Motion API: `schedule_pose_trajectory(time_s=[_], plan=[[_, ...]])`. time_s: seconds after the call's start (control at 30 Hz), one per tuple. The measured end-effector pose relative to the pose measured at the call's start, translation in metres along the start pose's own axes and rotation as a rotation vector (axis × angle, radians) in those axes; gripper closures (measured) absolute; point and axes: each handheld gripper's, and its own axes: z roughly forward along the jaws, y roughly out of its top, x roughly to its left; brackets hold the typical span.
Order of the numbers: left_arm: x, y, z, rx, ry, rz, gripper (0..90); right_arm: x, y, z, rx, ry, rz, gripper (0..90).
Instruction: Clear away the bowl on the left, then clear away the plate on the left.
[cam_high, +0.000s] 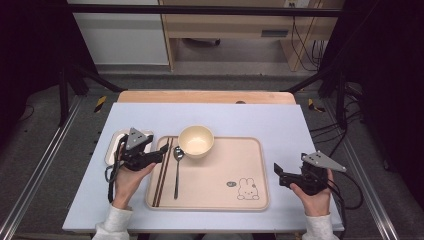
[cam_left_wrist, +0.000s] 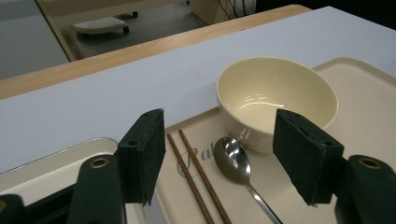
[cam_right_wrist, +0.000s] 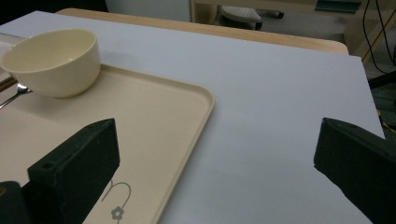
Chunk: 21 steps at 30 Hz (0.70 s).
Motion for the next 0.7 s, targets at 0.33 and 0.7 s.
schedule_pose_trajectory(time_s=[0.33,0.7], plan=[[0.017,-0.014,-0.013,0.018,0.051,-0.008,28.4,0.000,0.000,-0.001,-0.001,0.004,0.001,0.5],[0.048,-0.015,-0.026,0.027,0.110,-0.026,25.7,0.000,0.000,-0.001,0.001,-0.003,-0.001,0.6]])
